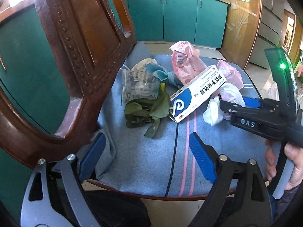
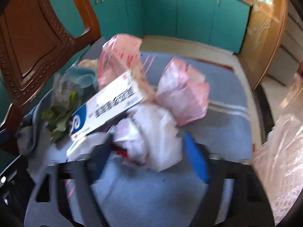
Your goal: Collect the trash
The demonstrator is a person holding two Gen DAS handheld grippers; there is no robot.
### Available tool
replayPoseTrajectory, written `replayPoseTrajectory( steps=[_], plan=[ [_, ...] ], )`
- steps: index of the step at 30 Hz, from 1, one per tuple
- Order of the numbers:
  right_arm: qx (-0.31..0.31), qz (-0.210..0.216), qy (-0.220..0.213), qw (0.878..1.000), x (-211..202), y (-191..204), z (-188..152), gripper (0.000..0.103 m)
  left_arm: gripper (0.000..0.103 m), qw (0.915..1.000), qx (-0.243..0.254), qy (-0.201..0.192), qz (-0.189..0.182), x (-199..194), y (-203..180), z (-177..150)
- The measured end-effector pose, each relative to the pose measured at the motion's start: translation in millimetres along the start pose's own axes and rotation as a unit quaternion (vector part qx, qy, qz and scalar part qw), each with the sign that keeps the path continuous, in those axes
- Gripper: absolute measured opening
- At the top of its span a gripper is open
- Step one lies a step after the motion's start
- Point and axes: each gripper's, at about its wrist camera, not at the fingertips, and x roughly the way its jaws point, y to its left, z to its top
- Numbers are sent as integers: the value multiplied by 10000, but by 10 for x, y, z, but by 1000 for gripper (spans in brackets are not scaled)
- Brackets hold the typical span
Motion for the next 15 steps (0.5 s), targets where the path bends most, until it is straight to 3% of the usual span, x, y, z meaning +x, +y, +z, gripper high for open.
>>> replayPoseTrajectory(
  steps=[2,4,10,13,15],
  plan=[
    [3,90,1,10000,-55,-36,-40,36,89,10000,-3,-5,6,6,-15,1],
    [106,316,-62,9994,-187,-140,-71,32,89,10000,-8,-20,-18,-12,-29,-4],
    [402,687,-684,9945,-683,-514,-170,31,89,9999,34,-91,-43,-45,-87,-16],
    [484,813,-751,9927,-783,-624,-217,32,89,9999,52,-98,-37,-62,-112,-20],
    [574,803,-771,9921,-815,-664,-272,44,89,9999,39,-90,-63,-56,-123,-22]
  ],
)
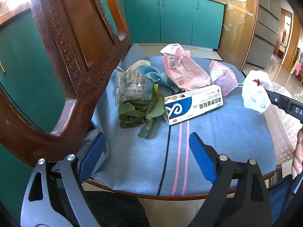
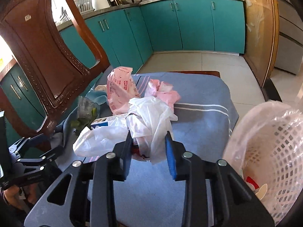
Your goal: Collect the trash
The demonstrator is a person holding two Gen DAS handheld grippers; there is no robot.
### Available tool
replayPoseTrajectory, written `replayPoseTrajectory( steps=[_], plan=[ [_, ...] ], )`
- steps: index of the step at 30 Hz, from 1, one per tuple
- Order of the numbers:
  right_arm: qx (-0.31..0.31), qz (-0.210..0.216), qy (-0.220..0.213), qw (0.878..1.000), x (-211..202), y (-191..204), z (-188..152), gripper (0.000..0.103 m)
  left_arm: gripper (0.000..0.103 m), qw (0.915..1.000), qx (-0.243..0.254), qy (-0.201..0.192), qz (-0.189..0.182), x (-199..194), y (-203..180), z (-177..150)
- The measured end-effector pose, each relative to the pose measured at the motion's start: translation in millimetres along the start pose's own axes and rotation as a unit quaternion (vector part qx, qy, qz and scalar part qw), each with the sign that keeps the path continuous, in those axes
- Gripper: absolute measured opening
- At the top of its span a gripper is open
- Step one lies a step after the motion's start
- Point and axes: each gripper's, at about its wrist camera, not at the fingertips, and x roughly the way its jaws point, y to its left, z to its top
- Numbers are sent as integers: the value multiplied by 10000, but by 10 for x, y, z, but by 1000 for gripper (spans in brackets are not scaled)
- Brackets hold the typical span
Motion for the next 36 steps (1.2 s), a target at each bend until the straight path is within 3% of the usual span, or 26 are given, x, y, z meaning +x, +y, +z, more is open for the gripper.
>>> replayPoseTrajectory(
  steps=[3,5,16,20,22,23,26,29,30,32,36],
  plan=[
    [57,28,-34,10000,-17,-5,-30,62,89,10000,2,25,15,26,-10,-3],
    [74,16,-76,9999,-39,1,-26,67,89,10000,44,35,67,48,-19,-4],
    [628,-184,-97,9978,25,-186,-2,73,89,9999,154,-64,14,306,1,302],
    [705,-129,-63,9974,35,-220,-5,74,89,9993,-167,313,-107,597,119,444],
    [666,-159,-50,9976,41,-212,-7,74,74,9986,-148,503,-45,713,116,449],
    [645,-165,-36,9978,49,-204,-8,74,55,9975,-171,674,-86,787,116,426],
    [613,-167,-2,9980,70,-187,-10,74,46,9942,-367,968,-285,940,149,346],
    [571,-184,29,9982,90,-171,-12,74,23,9933,-396,1049,-272,1002,175,277],
    [557,-193,40,9983,97,-166,-11,74,12,9932,-390,1044,-337,995,186,258],
    [539,-219,56,9983,108,-159,-10,74,6,9928,-354,1026,-513,948,192,231],
    [515,-246,80,9983,127,-146,-16,74,5,9932,-25,882,-766,704,107,164]
  ],
)
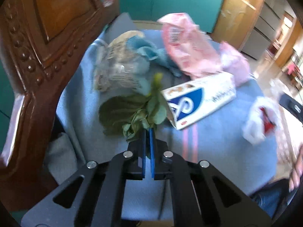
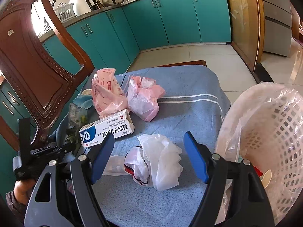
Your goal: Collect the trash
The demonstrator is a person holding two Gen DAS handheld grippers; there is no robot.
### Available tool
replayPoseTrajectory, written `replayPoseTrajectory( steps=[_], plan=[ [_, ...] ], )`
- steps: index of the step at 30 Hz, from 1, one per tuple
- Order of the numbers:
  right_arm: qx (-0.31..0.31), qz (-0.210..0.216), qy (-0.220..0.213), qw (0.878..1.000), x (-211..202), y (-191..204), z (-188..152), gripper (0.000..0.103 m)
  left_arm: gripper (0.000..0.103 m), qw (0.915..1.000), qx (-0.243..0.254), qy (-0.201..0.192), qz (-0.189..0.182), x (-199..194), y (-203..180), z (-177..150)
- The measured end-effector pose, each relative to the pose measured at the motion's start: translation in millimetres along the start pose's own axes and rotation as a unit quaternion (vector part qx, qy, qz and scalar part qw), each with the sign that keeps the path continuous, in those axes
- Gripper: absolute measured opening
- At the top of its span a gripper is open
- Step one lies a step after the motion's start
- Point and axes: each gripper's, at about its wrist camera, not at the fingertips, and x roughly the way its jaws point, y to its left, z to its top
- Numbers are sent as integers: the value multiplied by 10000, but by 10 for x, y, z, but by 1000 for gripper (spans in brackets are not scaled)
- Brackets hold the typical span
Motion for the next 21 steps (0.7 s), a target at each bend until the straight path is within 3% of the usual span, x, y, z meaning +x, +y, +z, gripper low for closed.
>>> replayPoseTrajectory(
  steps=[5,8,10,11,12,17,21],
  plan=[
    [-42,-35,18,10000,16,12,-4,74,5,9978,417,-86,-506,-302,-171,-98],
    [-68,-35,28,10000,16,19,-10,74,8,9971,532,-112,-541,-404,-217,-119],
    [-89,-46,28,9999,10,22,-14,74,24,9975,525,-108,-450,-399,-219,-101],
    [-96,-50,29,9999,11,31,-18,74,42,9980,495,-112,-364,-394,-203,-105],
    [-104,-54,29,9999,9,35,-21,74,50,9986,456,-121,-252,-381,-225,-132],
    [-194,-210,99,9995,42,59,-40,79,68,9992,338,-144,-135,-372,-200,-178],
    [-376,-420,262,9981,120,106,-76,81,75,9995,284,-144,-43,-352,-181,-178]
  ],
)
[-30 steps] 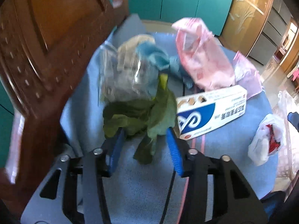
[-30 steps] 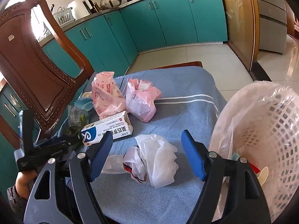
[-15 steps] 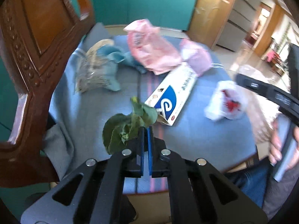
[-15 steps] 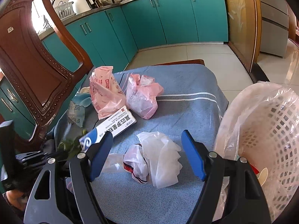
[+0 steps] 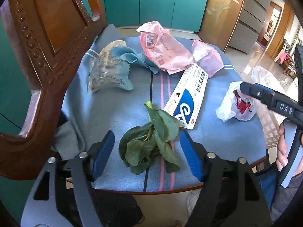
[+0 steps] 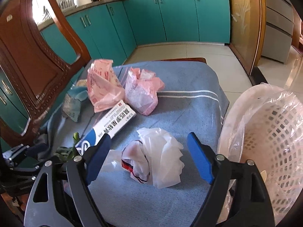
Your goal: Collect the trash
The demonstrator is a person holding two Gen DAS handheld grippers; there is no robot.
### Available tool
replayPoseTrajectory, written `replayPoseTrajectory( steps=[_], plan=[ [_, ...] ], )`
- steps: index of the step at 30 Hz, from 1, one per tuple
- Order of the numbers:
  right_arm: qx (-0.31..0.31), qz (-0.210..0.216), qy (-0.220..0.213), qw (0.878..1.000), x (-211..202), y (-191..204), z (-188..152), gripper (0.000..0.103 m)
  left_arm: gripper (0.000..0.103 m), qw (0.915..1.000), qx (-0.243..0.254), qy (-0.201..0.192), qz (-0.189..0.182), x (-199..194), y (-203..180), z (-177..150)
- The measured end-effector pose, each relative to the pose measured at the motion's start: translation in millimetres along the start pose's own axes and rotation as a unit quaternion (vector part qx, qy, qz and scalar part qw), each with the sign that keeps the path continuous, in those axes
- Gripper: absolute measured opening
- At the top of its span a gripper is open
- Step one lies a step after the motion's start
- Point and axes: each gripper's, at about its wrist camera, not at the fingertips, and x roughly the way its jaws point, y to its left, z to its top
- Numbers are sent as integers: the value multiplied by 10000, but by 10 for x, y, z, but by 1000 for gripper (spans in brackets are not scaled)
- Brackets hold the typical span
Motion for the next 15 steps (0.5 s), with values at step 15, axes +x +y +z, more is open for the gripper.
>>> replayPoseTrajectory(
  steps=[15],
  plan=[
    [-506,-415,571,9962,309,181,-126,81,81,10000,-15,44,-22,52,2,-42]
  ],
)
